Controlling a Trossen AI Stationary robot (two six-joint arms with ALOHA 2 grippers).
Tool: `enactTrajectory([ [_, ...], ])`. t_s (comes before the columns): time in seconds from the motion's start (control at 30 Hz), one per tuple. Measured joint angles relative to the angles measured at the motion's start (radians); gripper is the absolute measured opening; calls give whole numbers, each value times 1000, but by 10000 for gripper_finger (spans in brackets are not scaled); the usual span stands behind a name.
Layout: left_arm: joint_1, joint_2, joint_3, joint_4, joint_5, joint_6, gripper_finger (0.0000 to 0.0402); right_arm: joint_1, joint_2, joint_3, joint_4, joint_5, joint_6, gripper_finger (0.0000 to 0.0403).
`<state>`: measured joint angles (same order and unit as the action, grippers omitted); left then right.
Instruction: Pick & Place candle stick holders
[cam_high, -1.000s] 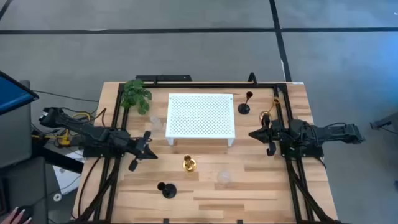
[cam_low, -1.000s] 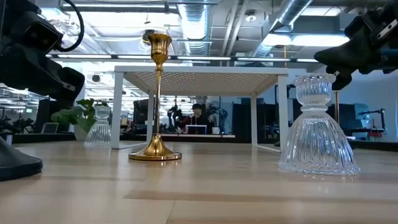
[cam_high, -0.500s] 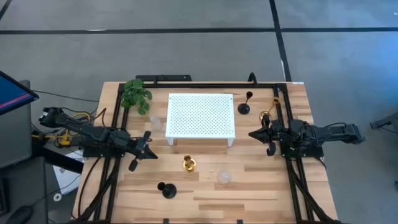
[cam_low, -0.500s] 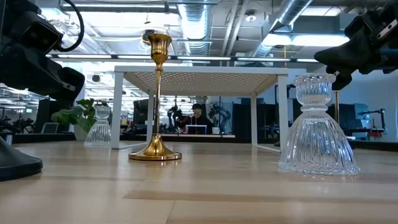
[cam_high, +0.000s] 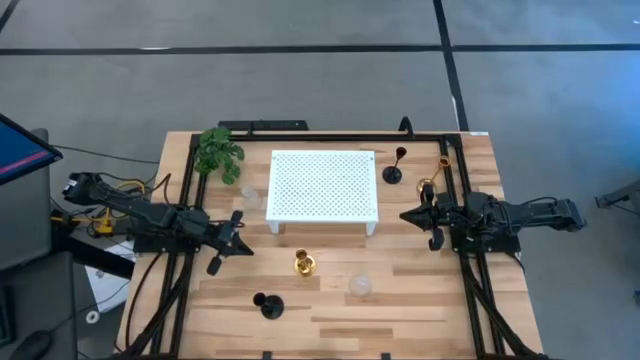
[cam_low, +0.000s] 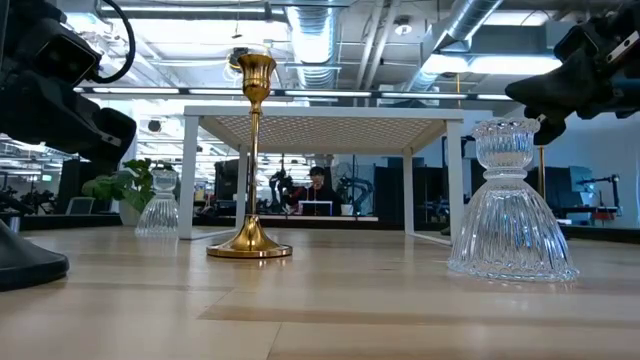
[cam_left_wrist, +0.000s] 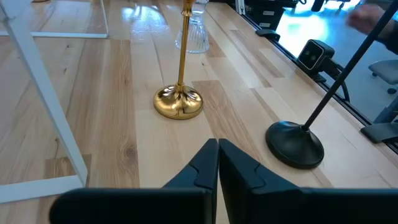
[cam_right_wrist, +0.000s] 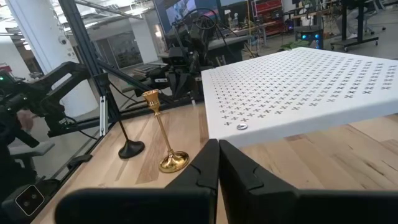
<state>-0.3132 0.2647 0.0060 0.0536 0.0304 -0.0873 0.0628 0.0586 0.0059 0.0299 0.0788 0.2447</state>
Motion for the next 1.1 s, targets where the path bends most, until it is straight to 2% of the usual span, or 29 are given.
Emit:
enactTrajectory([
  [0.4,0,0,0,13,-5,3,12,0,0,0,0,0,-4,0],
  [0.63,0,0,0,26,-82,1,12,0,0,0,0,0,-8,0],
  [1.1,0,0,0,36,-82,2,12,0,0,0,0,0,-8,0],
])
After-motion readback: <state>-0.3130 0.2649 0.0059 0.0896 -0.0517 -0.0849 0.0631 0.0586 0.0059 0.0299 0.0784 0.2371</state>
